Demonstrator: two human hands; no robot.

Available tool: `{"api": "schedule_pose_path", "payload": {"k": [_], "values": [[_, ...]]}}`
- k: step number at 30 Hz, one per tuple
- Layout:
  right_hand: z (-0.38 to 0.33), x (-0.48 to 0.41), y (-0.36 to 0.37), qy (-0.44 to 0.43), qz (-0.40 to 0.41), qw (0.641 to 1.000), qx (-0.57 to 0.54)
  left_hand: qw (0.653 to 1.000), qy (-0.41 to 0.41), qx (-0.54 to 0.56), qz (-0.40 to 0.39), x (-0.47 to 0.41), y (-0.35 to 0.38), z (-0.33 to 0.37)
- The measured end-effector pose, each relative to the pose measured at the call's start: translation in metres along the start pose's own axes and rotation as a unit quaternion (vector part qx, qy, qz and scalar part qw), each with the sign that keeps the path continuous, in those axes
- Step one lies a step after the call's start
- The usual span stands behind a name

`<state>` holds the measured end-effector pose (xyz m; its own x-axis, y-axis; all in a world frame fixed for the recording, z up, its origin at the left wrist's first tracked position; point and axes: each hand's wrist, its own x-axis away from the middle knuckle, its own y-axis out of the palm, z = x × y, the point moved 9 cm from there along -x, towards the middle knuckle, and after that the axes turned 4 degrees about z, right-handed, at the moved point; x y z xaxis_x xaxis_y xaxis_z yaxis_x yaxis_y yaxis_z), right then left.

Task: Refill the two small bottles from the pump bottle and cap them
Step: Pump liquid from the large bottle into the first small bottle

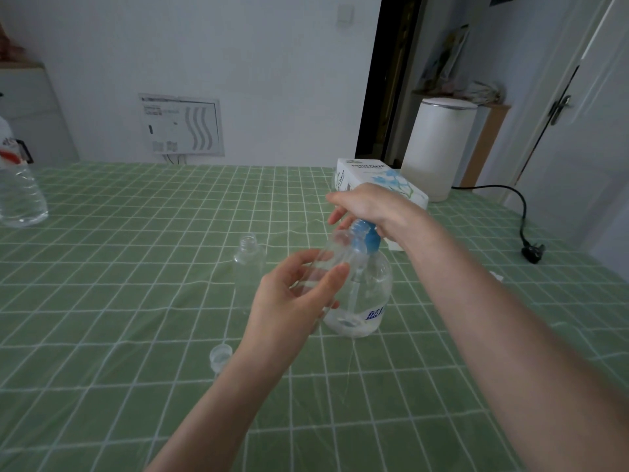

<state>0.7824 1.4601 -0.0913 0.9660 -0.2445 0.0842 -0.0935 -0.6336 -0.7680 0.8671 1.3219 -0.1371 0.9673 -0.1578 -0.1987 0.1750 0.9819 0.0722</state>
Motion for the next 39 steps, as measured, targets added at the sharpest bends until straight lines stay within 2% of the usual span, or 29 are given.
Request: {"api": "schedule_pose_path", "payload": {"k": [4,23,39], "values": [[-0.005,0.000,-0.009,0.010,0.009,1.000,0.022,1.000,0.000,0.012,-0.002,-0.001,0.002,0.003],[0.001,-0.004,-0.003,0.015,0.011,1.000,-0.023,1.000,0.006,0.016,0.008,-0.001,-0.001,0.001],[0.006,-0.003,0.007,0.021,0.002,1.000,-0.013,1.000,0.003,0.003,0.014,0.001,-0.002,-0.004]]}}
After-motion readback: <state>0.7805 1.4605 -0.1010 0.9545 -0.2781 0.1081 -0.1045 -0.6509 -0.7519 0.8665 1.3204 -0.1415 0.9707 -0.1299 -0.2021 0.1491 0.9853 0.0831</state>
